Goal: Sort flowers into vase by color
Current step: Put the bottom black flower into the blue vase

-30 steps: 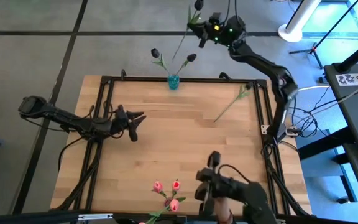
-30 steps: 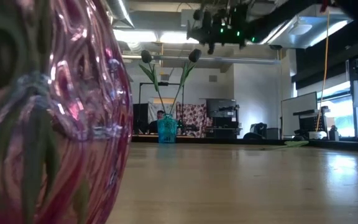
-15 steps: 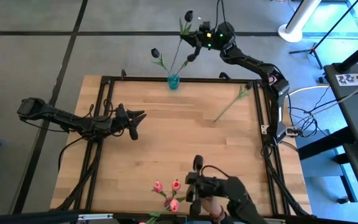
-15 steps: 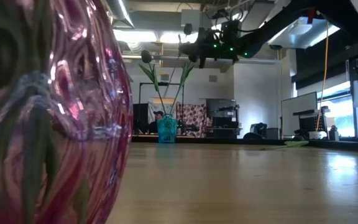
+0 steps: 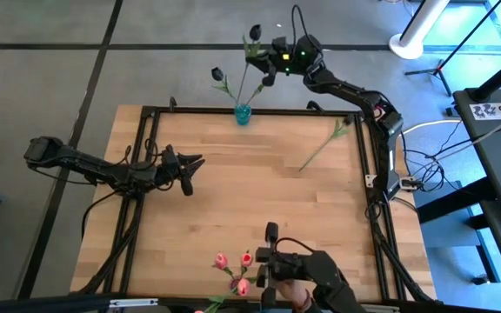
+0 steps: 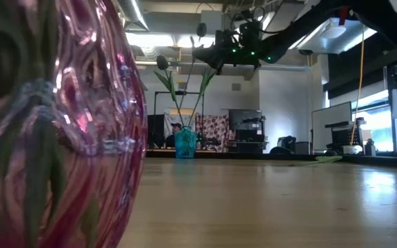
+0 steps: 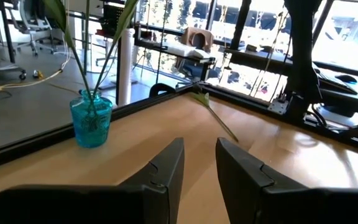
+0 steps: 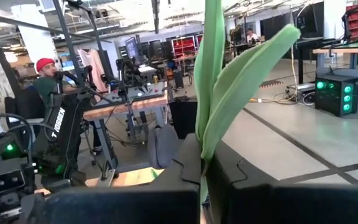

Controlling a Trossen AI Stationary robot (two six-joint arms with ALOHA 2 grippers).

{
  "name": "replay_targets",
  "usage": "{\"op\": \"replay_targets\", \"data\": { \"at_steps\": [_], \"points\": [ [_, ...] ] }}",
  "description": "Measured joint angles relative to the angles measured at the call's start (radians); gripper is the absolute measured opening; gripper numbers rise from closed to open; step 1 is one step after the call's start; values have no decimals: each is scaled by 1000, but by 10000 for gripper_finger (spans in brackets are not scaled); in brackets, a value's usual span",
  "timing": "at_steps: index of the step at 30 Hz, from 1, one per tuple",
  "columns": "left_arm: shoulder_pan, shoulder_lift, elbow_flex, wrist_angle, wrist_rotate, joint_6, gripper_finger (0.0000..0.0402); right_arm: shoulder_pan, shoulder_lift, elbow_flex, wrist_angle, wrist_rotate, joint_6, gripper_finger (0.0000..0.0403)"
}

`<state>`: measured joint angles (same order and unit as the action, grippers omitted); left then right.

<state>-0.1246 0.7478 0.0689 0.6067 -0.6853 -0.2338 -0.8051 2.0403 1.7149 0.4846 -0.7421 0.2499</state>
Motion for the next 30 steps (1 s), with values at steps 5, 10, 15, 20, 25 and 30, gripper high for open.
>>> {"op": "replay_targets", "data": {
  "at_steps": [5, 10, 15, 20, 25, 30],
  "points": [
    [0, 0, 0, 0, 0, 6, 89, 1, 0, 0, -20, -5, -27, 2],
    [0, 0, 0, 0, -4, 26, 89, 1, 0, 0, -63, -11, -72, 2],
    [0, 0, 0, 0, -4, 27, 89, 1, 0, 0, -68, -42, -105, 2],
    [0, 0, 0, 0, -4, 28, 89, -2, 0, 0, -13, -69, -120, 2],
    [0, 0, 0, 0, -4, 27, 89, -23, 0, 0, 35, -114, -126, 2],
    [0, 0, 0, 12, -3, 28, 89, -42, 0, 0, 35, -119, -130, 2]
  ]
}}
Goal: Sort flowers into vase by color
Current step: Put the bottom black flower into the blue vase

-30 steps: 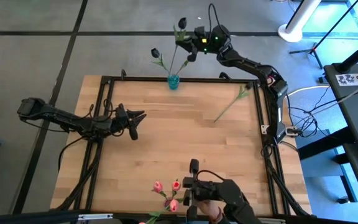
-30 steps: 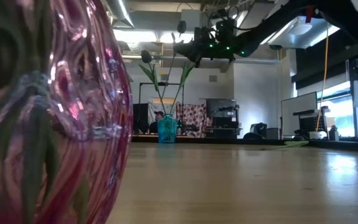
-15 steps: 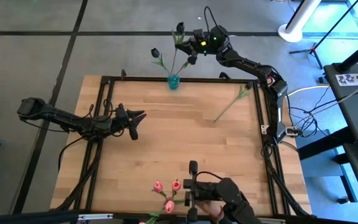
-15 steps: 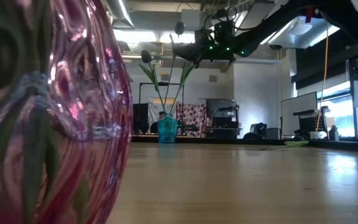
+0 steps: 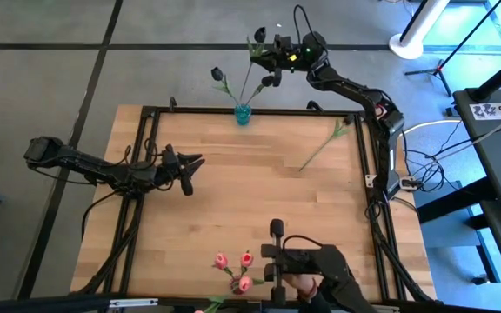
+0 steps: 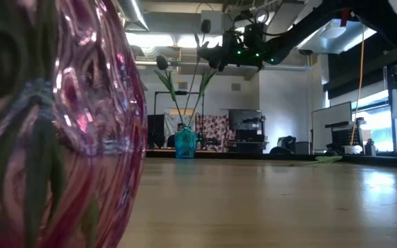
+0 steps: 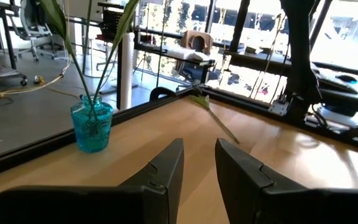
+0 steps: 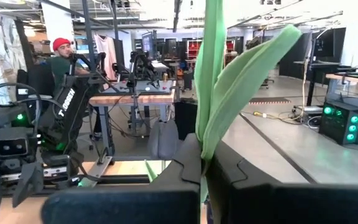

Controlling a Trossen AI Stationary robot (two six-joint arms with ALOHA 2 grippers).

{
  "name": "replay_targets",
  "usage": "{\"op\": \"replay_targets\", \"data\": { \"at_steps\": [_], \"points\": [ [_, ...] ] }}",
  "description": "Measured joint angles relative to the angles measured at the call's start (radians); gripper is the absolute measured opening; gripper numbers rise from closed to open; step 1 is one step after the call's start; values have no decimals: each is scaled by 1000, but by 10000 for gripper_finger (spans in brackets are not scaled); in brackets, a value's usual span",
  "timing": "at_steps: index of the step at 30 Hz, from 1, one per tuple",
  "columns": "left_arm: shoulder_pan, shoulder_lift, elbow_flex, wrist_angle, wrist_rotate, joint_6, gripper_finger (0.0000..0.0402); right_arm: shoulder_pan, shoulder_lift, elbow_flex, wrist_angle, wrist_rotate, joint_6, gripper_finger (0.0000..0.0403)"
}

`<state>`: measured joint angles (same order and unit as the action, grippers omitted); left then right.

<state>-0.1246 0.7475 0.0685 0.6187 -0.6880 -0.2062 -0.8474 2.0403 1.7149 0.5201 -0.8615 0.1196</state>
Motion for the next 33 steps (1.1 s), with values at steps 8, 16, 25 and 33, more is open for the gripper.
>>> {"op": "replay_targets", "data": {
  "at_steps": [8, 16, 25, 33],
  "points": [
    [0, 0, 0, 24, 2, 7, 89, 3, 0, 0, 1, -13, 6, 2],
    [0, 0, 0, 24, 2, 8, 89, 3, 0, 0, 7, -30, 5, 2],
    [-1, 0, 0, 50, 2, 33, 89, 3, 0, 0, 7, -31, -15, 2],
    [-3, 0, 0, 110, 40, 60, 89, 3, 0, 0, 12, -49, -13, 2]
  ]
}}
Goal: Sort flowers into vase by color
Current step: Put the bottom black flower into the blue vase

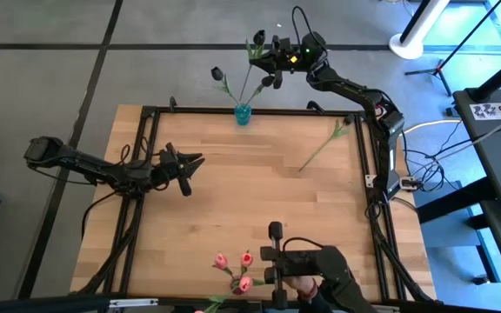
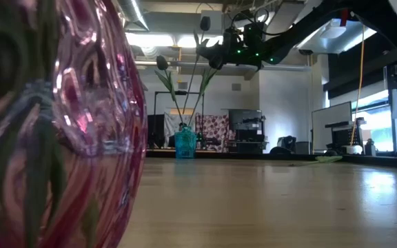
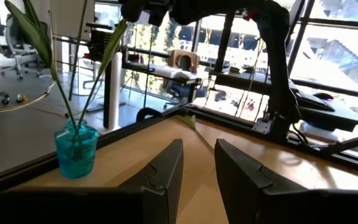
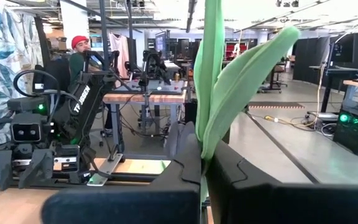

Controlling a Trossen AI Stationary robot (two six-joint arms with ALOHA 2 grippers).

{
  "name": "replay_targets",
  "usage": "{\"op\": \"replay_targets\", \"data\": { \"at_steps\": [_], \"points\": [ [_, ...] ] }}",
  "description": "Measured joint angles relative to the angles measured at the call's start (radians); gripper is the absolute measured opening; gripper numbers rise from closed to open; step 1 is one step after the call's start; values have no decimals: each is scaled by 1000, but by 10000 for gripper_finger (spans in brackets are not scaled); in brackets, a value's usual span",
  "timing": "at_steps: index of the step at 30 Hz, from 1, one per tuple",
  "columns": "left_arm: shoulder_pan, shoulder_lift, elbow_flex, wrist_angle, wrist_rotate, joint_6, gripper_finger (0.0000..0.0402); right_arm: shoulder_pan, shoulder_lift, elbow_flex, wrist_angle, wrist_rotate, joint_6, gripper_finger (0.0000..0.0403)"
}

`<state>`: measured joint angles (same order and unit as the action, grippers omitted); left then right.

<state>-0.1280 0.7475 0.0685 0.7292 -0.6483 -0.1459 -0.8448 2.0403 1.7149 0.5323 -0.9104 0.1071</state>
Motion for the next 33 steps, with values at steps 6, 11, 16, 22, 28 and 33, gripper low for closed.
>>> {"op": "replay_targets", "data": {
  "at_steps": [6, 11, 16, 22, 28, 33],
  "points": [
    [0, 0, 0, -1, 0, 0, 89, 0, 0, 0, 0, -16, -8, 2],
    [0, 0, 0, -1, 4, -1, 89, 0, 0, 0, -10, -26, -15, 2],
    [0, 0, 0, -2, 5, -1, 89, 0, 0, 0, -15, -22, -19, 2],
    [0, 0, 0, -2, 4, -1, 89, 0, 3, 0, -95, 32, -56, 2],
    [0, 0, 0, -3, 5, -1, 89, 14, 32, 0, -123, 64, -37, 2],
    [0, 0, 0, -3, 7, -1, 89, 21, 53, 0, -150, 78, -35, 2]
  ]
}}
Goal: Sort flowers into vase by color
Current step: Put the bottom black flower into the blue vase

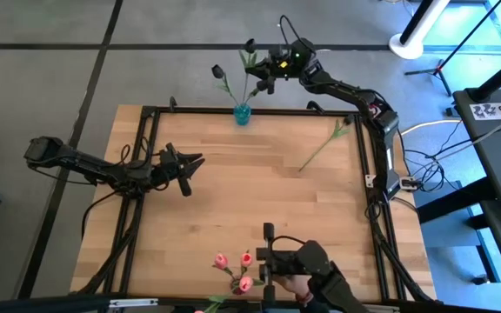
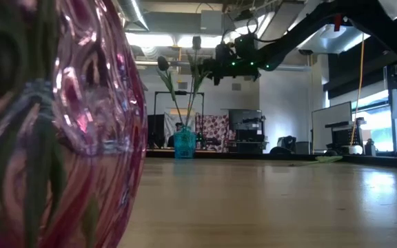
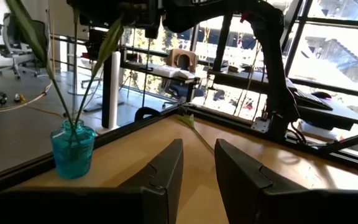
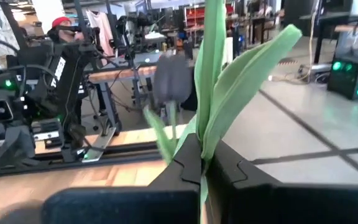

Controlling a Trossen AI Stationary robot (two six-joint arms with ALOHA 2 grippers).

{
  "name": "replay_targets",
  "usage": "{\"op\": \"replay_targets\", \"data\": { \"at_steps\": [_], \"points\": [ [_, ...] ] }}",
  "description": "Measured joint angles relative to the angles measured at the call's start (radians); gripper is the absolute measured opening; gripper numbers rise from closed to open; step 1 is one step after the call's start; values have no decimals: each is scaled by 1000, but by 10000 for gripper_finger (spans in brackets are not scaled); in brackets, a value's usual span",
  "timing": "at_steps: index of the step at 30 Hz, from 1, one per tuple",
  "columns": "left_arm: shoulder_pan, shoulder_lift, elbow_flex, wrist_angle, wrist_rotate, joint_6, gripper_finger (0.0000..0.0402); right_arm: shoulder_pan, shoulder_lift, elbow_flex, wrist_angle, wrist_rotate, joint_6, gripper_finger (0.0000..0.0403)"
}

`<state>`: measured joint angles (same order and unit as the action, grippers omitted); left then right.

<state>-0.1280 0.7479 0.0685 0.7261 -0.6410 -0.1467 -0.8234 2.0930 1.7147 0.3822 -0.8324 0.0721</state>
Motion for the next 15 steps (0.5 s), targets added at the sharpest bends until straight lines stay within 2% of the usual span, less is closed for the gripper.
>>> {"op": "replay_targets", "data": {
  "at_steps": [8, 15],
  "points": [
    [0, 0, 0, 0, 2, 5, 89, 27, 0, 0, -54, 28, -73, 12],
    [0, 0, 0, 1, 8, 19, 89, 64, 0, 0, -77, 45, -130, 77]
  ]
}}
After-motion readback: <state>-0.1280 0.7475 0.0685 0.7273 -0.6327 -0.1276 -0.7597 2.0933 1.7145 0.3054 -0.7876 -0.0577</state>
